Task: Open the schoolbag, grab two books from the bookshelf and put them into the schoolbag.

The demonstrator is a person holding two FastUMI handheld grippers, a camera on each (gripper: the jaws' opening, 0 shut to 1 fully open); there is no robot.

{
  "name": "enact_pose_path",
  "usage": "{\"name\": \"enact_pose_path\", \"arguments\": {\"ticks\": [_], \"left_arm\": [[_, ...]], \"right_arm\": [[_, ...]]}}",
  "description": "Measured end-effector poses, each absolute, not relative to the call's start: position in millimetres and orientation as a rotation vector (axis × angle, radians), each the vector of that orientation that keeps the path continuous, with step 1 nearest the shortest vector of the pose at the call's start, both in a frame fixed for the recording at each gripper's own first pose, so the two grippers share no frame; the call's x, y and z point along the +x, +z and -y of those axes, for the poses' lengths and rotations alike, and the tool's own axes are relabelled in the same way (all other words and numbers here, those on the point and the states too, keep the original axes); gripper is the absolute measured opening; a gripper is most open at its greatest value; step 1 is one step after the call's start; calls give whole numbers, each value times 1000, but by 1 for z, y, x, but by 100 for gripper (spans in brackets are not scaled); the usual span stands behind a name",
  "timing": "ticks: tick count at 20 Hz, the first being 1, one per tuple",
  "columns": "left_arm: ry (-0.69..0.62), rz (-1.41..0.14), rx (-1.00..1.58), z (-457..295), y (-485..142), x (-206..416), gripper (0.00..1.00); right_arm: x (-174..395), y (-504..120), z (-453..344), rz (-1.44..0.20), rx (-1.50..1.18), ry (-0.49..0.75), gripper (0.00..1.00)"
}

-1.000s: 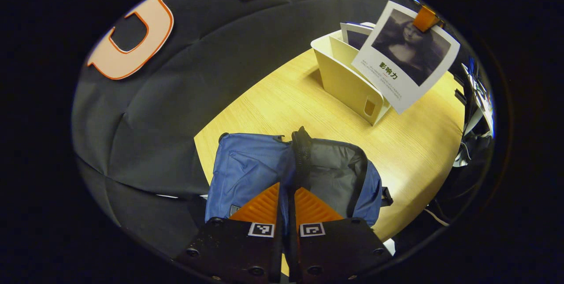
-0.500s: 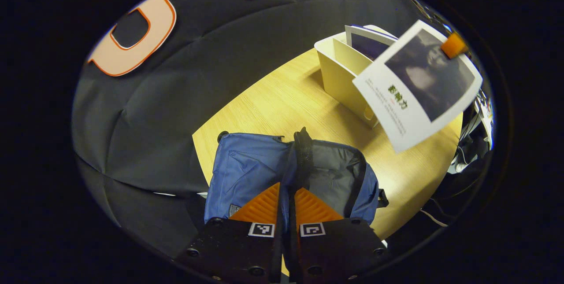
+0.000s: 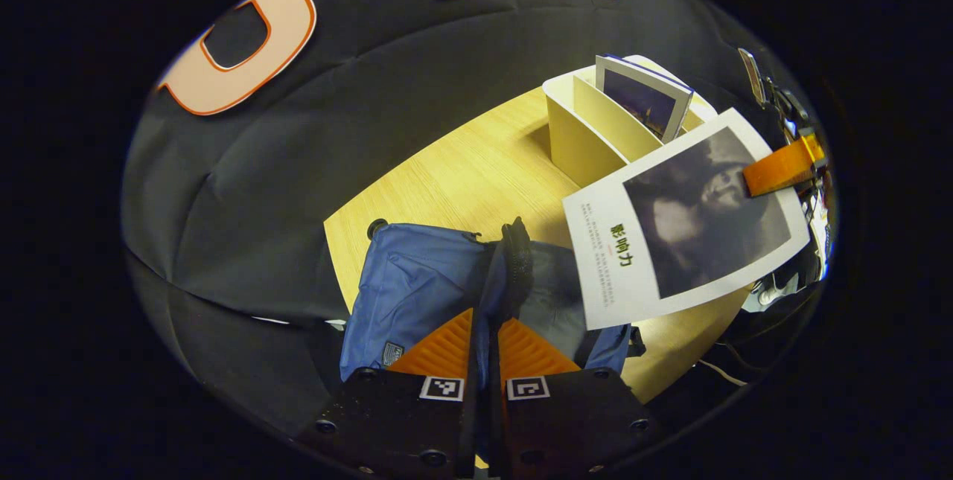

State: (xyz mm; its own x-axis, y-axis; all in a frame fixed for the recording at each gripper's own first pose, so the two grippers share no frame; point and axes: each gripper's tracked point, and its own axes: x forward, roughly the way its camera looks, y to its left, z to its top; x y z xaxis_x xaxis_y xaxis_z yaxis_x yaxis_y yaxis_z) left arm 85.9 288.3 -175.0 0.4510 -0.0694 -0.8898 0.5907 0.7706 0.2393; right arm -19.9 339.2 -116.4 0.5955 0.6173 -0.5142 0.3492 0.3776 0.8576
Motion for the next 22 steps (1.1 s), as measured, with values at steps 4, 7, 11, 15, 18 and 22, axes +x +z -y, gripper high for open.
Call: {"name": "enact_pose_path", "arguments": {"ticks": [4,7,11,15,18,22], "left_arm": [[-452,-1025,576,-289,-172,84,7],[-448,-1017,578,-288,-167,88,7],[-458,-1002,577,-284,-156,91,7],[-478,-989,575,-278,-145,94,7],[-510,-986,583,-272,-143,90,7],[-540,-971,573,-270,-144,83,7]], "right_arm": [[-21,-128,-381,-1008,1220,258,30],[-21,-139,-410,-1023,1223,292,30],[-13,-149,-442,-995,1233,324,30],[-3,-158,-468,-966,1198,359,30],[3,-163,-486,-984,1211,384,30],[17,-170,-499,-976,1229,397,30]]}}
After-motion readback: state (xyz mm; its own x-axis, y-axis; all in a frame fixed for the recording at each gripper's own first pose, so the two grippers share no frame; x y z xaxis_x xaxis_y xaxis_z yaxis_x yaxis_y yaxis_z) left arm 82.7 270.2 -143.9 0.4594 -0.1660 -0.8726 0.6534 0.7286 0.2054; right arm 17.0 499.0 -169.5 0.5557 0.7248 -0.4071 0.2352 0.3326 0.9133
